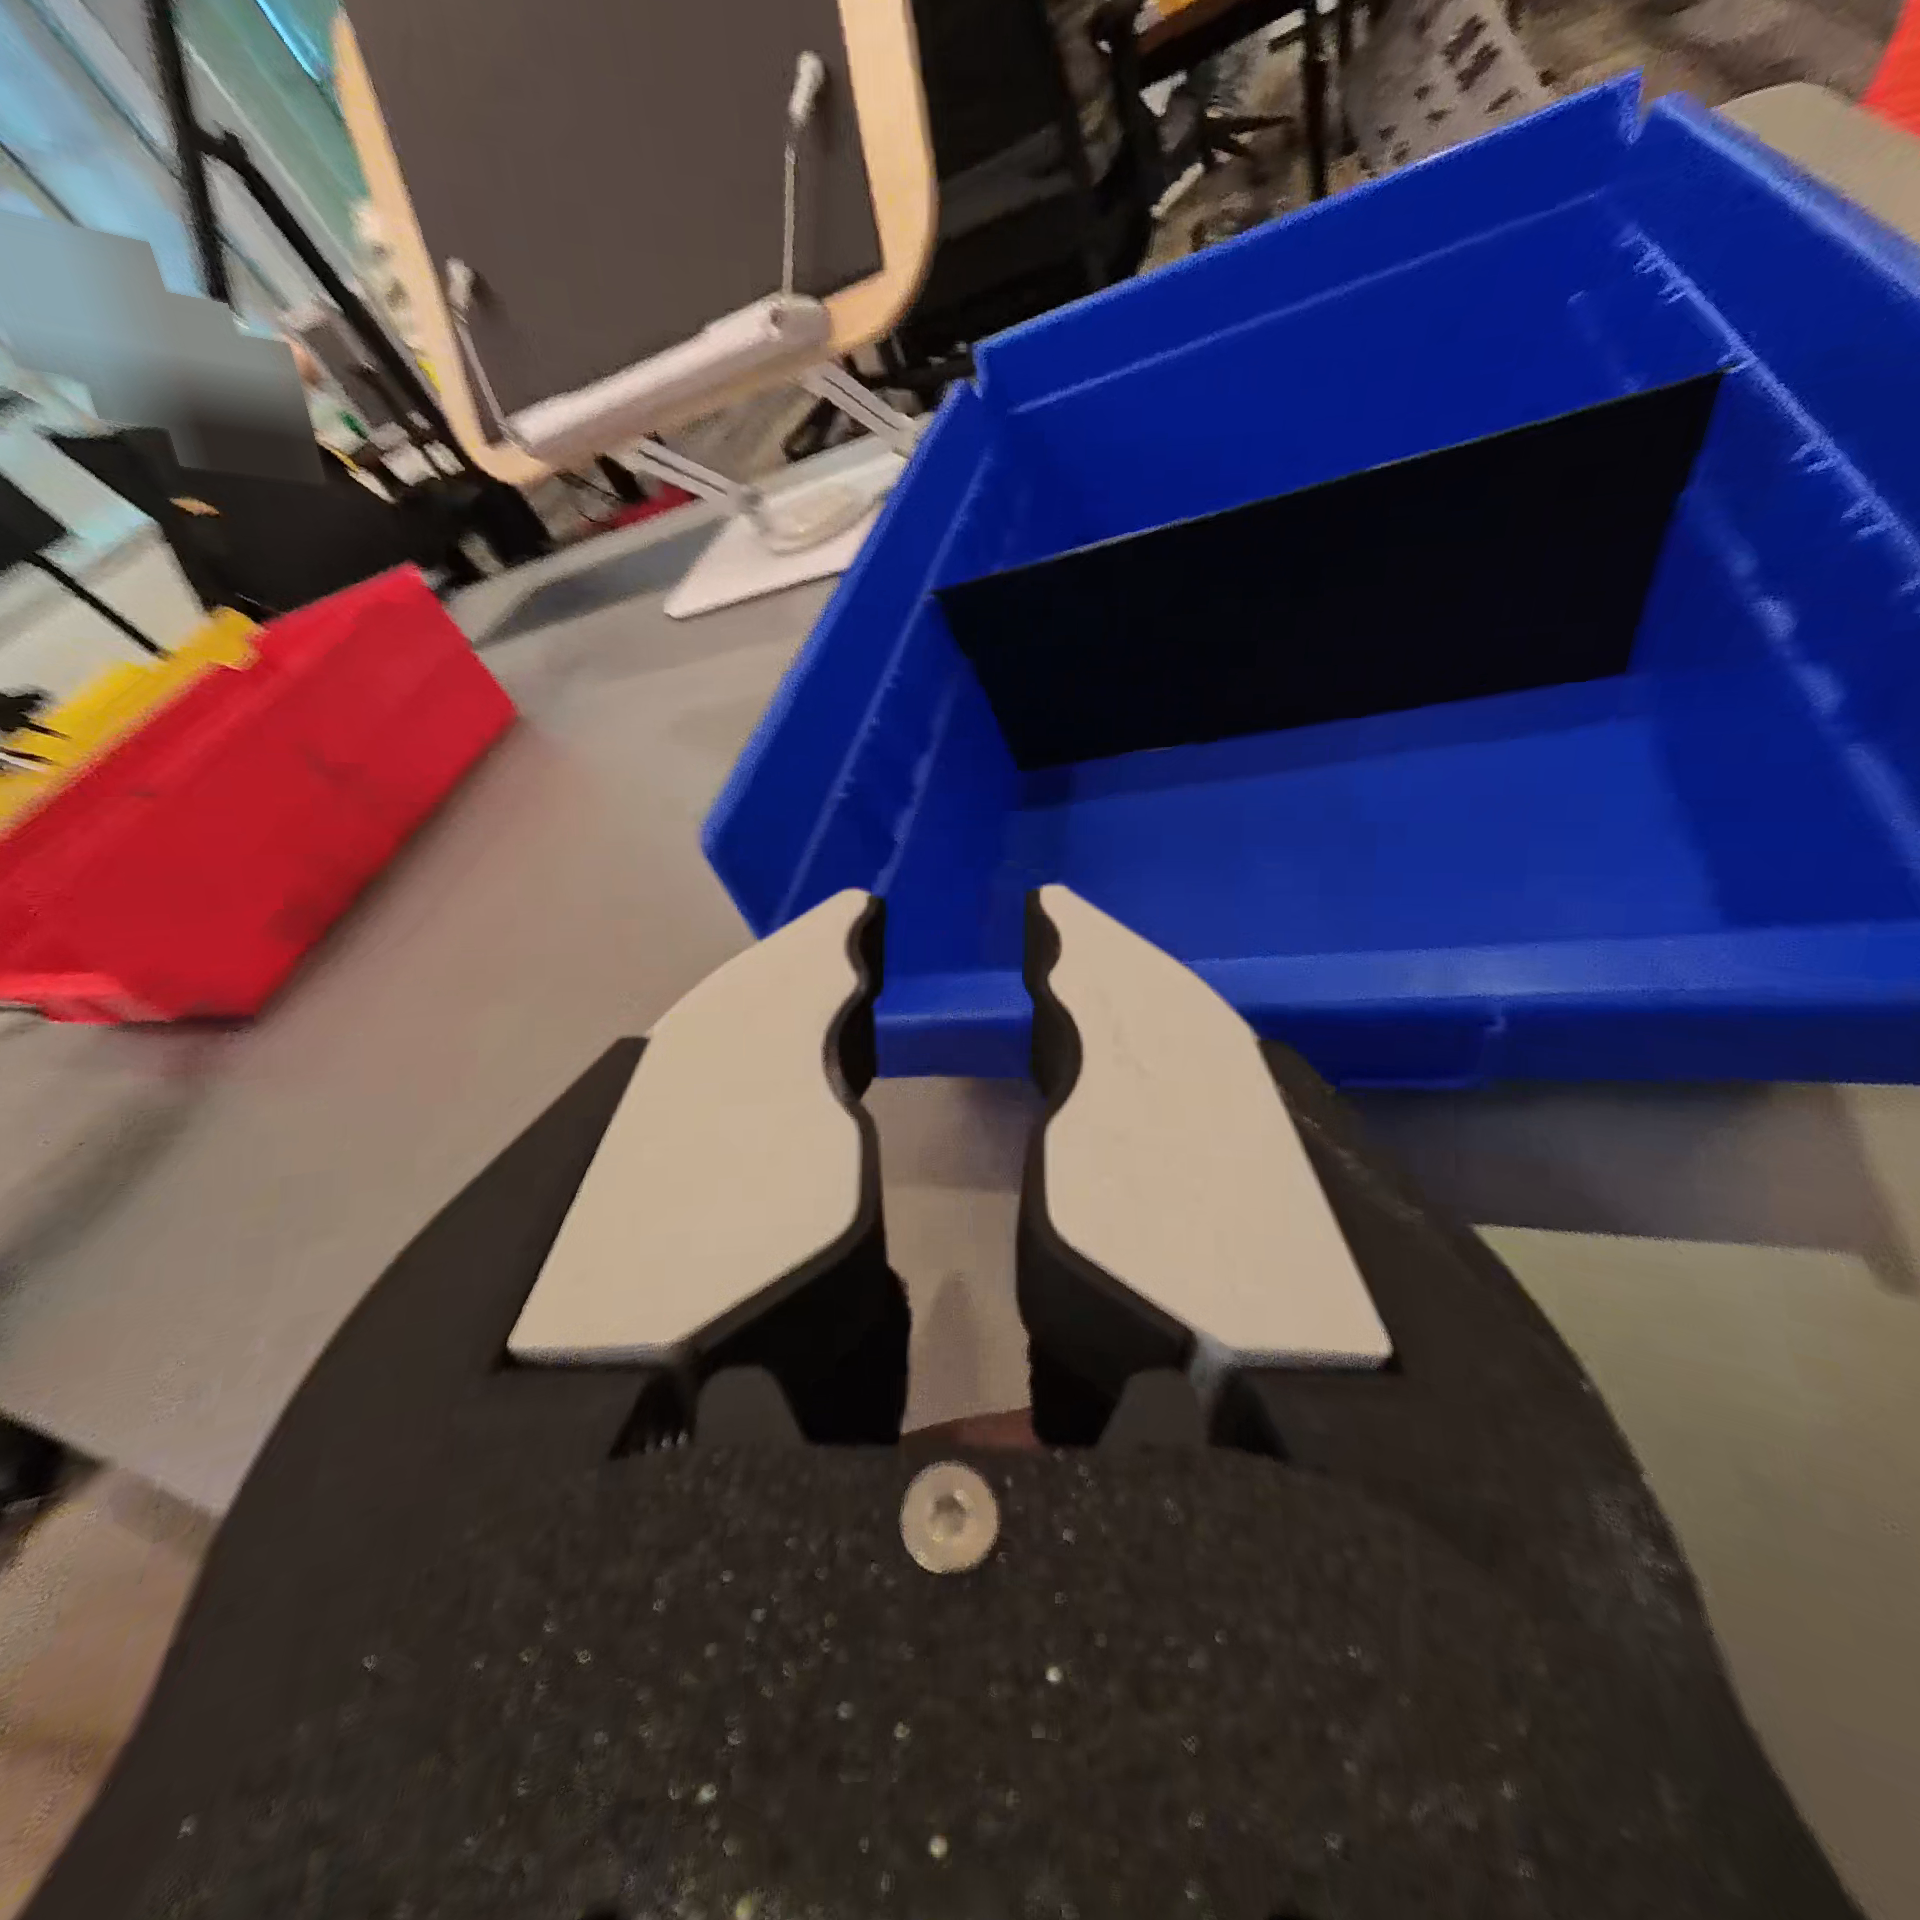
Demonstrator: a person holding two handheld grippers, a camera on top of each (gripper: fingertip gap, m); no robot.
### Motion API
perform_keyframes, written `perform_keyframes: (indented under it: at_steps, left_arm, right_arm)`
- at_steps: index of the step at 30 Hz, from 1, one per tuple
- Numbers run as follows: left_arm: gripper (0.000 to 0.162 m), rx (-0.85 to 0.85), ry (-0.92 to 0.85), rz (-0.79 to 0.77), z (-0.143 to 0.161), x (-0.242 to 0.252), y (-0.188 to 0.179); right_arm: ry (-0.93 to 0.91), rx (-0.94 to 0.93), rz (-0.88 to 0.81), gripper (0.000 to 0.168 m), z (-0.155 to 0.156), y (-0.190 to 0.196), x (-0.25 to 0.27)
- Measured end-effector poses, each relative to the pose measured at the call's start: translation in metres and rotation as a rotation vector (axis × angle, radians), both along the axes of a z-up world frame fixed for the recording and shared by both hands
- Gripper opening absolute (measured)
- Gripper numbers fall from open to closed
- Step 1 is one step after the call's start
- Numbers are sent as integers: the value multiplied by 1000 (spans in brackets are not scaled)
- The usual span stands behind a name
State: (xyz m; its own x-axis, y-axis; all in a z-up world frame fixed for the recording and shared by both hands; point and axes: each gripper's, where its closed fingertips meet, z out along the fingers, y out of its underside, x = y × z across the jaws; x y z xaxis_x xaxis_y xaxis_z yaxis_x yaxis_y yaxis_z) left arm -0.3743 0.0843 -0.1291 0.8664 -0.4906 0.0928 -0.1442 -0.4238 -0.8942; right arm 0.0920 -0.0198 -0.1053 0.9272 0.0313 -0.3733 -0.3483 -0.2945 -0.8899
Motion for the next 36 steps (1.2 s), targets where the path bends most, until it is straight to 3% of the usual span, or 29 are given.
perform_keyframes:
  at_steps: [4, 7, 19, 36]
  left_arm:
    - [23, 36, 75, 4, -3, -5, 8]
    - [23, 30, 95, 10, -6, -8, 3]
    - [23, 16, 103, 29, -8, -13, -2]
    - [23, -7, 140, 16, -17, -9, -3]
  right_arm:
    - [-126, -73, -63, 22, -12, 0, 10]
    - [-95, -77, -138, 22, -13, -9, 20]
    - [-40, -79, 2, 22, -18, 6, -7]
    - [-21, -78, 25, 20, -18, 4, -13]
